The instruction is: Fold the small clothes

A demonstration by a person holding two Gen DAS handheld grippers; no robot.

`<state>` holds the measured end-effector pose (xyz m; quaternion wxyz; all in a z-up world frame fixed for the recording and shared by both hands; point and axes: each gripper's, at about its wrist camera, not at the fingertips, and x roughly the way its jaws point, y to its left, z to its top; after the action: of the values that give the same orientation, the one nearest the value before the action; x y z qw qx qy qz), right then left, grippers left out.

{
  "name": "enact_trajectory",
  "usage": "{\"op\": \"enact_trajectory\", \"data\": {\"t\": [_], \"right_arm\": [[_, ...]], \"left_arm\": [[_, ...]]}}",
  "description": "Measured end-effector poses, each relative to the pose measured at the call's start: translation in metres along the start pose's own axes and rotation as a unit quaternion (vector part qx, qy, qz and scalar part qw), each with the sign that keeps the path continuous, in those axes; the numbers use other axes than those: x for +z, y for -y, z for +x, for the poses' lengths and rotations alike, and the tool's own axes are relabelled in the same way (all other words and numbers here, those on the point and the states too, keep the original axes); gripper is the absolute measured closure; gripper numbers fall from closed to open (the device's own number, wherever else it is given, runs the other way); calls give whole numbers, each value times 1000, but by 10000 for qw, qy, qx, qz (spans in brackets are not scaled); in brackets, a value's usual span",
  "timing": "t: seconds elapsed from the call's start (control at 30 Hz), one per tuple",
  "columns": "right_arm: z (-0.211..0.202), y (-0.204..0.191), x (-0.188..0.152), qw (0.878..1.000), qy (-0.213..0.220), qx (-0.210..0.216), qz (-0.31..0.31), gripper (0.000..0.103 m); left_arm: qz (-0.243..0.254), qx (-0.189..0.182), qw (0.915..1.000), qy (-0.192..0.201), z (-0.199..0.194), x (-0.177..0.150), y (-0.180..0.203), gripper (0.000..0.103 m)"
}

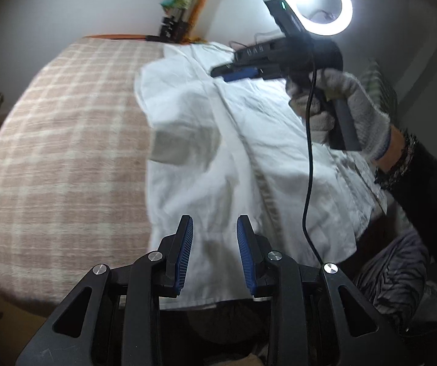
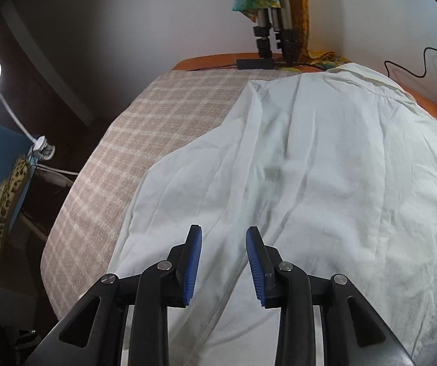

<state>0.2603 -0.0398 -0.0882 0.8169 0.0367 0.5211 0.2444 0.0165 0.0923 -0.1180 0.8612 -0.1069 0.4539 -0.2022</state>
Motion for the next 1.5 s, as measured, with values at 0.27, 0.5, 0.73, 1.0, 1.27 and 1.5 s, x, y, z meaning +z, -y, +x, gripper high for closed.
{"op": "enact_trajectory", "data": {"t": [0.27,0.5,0.73,1.0,1.27,1.5], "right_arm": [[-10,-44,-39,9955,-171,207,-913,70],[7,-49,-67,9912,-527,71,-1216,70],[-13,-49,-54,9931,-431,112,-1081,60],[-16,-92,-3,9946,-349,147,-971,38],[39,-117,39,9962,-588,-179,-614,38],[90,-124,51,9894,-923,-911,-658,38]], "left_arm": [[987,-450,9922,-621,43,-13,64,75],[752,-398,9960,-262,9,-15,50,75],[-299,594,9972,353,-25,-14,-15,56],[-657,611,9960,-39,-3,-22,-34,56],[-918,255,9954,-18,-2,-25,-37,68],[-1003,27,9949,-53,1,-27,-37,86]]}}
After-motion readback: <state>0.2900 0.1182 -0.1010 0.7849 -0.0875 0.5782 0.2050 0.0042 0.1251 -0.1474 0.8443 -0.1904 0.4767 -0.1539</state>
